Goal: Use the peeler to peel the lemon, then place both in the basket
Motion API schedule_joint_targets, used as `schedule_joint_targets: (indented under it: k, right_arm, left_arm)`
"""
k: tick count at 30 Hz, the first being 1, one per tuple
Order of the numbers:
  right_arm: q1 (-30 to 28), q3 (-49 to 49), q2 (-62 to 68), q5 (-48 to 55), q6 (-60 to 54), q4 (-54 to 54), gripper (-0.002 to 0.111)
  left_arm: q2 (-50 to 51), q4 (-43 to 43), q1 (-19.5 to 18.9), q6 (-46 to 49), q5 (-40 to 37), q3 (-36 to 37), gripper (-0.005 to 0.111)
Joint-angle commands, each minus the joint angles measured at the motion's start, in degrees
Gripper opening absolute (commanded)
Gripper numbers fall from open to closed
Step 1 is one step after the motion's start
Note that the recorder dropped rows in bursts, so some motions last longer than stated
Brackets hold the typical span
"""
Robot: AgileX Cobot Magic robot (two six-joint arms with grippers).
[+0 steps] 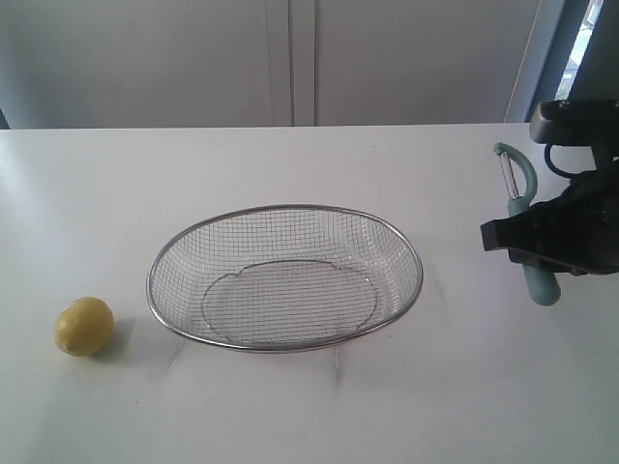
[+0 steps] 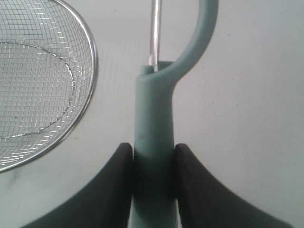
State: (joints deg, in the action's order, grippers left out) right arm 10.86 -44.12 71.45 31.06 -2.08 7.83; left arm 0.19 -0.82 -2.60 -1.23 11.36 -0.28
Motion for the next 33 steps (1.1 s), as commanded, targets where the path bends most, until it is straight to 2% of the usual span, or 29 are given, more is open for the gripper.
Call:
schedule_joint_targets:
  k: [1,5,13,33]
  right_arm:
    - [0.06,0.23,-0.51,-1.02,-0.62,0.22,0.0]
    - [0.06,0.23,-0.51,-1.02,-0.62,0.22,0.0]
    - [0.06,0.23,-0.51,-1.02,-0.62,0.22,0.0]
    - [0.06,0.23,-0.51,-0.89,-0.62,0.22,0.0]
  left_arm:
    - [-0.19,0.13,-0.09,1.23,-3.35,-2.26,0.0]
    - [-0.19,0.13,-0.09,5.13,-7.63,-5.77,0.0]
    - [3.66,0.13,-0.09,5.55,-12.99,-10.58,0.0]
    - [33.47,0.34,-0.09,3.45,-24.6,-26.65,0.0]
